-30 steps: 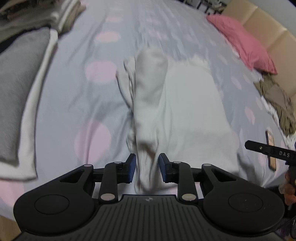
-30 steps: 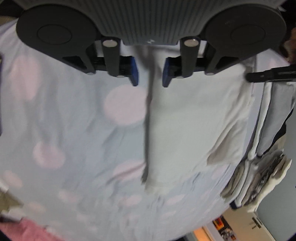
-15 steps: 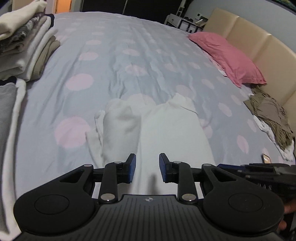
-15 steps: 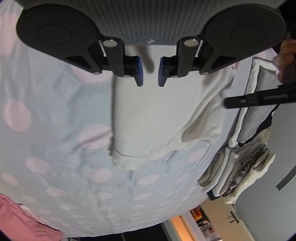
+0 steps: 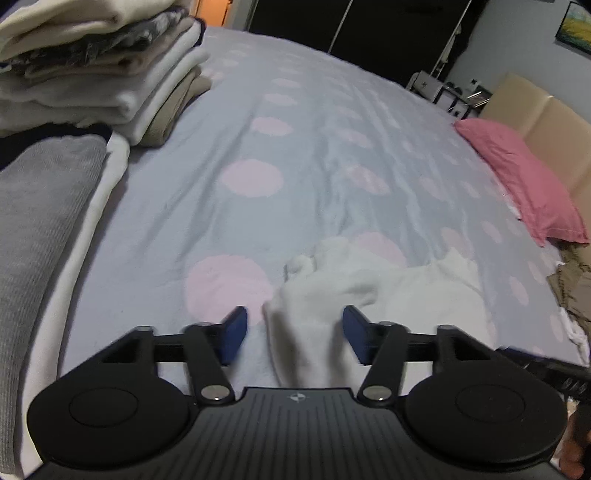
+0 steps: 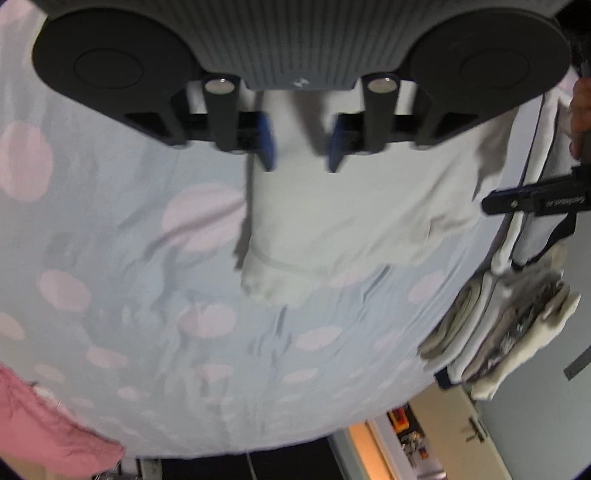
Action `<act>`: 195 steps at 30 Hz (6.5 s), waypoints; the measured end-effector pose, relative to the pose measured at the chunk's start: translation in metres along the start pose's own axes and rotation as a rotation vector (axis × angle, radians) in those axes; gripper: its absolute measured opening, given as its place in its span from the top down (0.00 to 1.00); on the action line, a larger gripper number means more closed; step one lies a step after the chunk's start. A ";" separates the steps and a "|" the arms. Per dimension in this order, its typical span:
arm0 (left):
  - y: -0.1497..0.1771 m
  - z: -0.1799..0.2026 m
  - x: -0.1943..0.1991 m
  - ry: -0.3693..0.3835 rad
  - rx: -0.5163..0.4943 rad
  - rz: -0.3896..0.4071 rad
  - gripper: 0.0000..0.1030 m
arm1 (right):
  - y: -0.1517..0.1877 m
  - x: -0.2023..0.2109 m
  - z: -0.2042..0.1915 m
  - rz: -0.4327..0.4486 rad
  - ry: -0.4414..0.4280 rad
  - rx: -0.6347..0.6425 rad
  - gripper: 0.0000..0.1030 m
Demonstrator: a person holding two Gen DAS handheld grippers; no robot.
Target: Fold clothes
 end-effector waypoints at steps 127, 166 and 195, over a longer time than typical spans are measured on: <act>-0.096 -0.320 0.107 -0.355 0.194 0.097 0.80 | -0.138 -0.165 -0.392 0.032 -0.331 0.747 0.76; -0.006 -0.154 0.285 -0.513 0.130 0.342 0.25 | -0.022 0.061 -0.374 0.113 -0.207 0.569 0.13; 0.110 -0.087 0.238 -0.543 0.224 0.254 0.25 | 0.074 0.094 -0.276 0.197 -0.059 0.501 0.04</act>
Point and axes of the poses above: each gripper's, at about its wrist camera, not at the fingertips, and x roughly against the way its jaws point, z to its right, y to its underside, the point moved 10 cm from there along -x, roughly the way its jaws point, and after that the axes turned 8 degrees about -z, right-handed, at the moved point
